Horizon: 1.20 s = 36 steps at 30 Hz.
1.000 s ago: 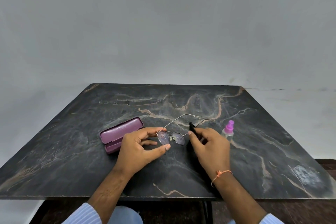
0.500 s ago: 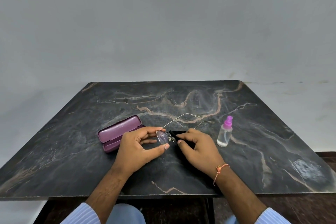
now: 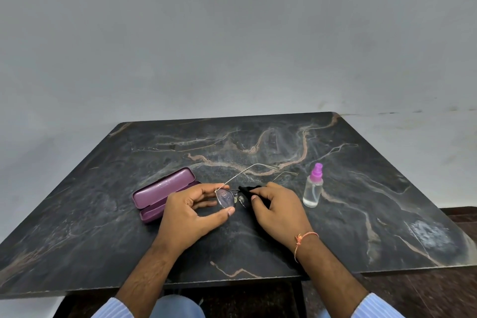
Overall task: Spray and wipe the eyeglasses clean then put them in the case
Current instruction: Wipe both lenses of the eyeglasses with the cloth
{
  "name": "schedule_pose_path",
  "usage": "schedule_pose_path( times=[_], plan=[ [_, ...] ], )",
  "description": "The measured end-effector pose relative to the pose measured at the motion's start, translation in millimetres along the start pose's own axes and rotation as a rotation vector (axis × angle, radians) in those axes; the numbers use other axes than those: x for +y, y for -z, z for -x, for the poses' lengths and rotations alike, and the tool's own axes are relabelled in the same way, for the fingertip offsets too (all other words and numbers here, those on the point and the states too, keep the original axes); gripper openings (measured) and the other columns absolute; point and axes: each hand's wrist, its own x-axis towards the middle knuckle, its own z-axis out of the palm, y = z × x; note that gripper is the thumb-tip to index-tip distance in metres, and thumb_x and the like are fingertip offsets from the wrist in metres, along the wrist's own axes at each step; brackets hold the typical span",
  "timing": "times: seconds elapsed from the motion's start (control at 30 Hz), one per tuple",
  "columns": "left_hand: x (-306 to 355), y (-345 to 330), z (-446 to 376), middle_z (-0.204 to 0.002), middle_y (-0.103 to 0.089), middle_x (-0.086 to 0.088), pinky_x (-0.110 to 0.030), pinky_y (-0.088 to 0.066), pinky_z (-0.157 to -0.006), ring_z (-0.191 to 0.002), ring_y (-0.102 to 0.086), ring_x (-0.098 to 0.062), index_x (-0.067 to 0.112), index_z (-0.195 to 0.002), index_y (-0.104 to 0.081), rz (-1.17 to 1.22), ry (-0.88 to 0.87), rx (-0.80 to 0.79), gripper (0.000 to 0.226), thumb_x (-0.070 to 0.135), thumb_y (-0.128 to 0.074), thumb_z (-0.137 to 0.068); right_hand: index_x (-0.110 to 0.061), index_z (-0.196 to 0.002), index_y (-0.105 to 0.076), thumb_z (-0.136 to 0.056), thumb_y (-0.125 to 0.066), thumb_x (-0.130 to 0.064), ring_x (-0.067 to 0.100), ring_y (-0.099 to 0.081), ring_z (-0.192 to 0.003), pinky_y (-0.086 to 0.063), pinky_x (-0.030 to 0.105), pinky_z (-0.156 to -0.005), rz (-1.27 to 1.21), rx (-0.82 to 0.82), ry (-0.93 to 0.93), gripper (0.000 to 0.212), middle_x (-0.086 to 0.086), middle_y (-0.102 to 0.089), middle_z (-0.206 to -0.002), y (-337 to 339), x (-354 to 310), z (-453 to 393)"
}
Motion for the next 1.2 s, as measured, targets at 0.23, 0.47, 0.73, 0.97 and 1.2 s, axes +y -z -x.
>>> schedule_pose_path(
  times=[0.23,0.47,0.73,0.97,1.2],
  plan=[
    [-0.1,0.4,0.3,-0.113,-0.085,0.014,-0.025,-0.065,-0.096,-0.109,-0.082,-0.009,0.026,-0.12,-0.083,-0.006,-0.007,-0.005,0.051,0.011,-0.1,-0.074,-0.039,-0.116,-0.08,-0.095,-0.064,-0.032,0.005,-0.064,-0.087,-0.051,0.028,-0.078,-0.068,-0.01,0.025,0.027,-0.011,-0.066,-0.084,2.1,-0.7,4.2],
    [-0.3,-0.6,-0.3,-0.112,-0.085,0.016,-0.024,-0.064,-0.097,-0.108,-0.081,-0.007,0.027,-0.118,-0.084,-0.005,0.006,0.01,0.05,0.01,-0.101,-0.074,-0.035,-0.104,-0.082,-0.085,-0.06,-0.039,0.007,-0.066,-0.081,-0.054,0.034,-0.075,-0.051,0.0,0.007,0.029,-0.009,-0.069,-0.079,2.4,-3.2,7.2],
    [-2.7,0.3,-0.8,-0.113,-0.085,0.012,-0.027,-0.065,-0.098,-0.109,-0.081,-0.009,0.027,-0.121,-0.084,-0.005,0.016,0.015,0.052,0.013,-0.101,-0.074,-0.032,-0.101,-0.084,-0.081,-0.057,-0.044,0.005,-0.065,-0.082,-0.052,0.029,-0.075,0.028,0.024,0.012,0.036,-0.015,-0.067,-0.076,2.1,-5.7,9.2],
    [-1.4,0.3,-0.9,-0.113,-0.085,0.014,-0.024,-0.064,-0.097,-0.109,-0.081,-0.006,0.026,-0.122,-0.083,-0.008,0.019,0.016,0.052,0.014,-0.101,-0.074,-0.032,-0.106,-0.082,-0.086,-0.051,-0.046,0.015,-0.065,-0.088,-0.053,0.035,-0.073,0.216,0.033,-0.001,0.04,-0.007,-0.066,-0.08,1.5,-9.2,8.9],
    [-0.5,0.9,-0.3,-0.116,-0.084,0.014,-0.026,-0.063,-0.1,-0.114,-0.08,-0.006,0.027,-0.122,-0.083,-0.007,0.021,0.006,0.051,0.016,-0.101,-0.075,-0.033,-0.104,-0.083,-0.084,-0.054,-0.047,0.013,-0.068,-0.089,-0.054,0.031,-0.074,0.187,0.065,-0.007,0.037,-0.01,-0.07,-0.084,3.4,-11.3,10.5]
  ],
)
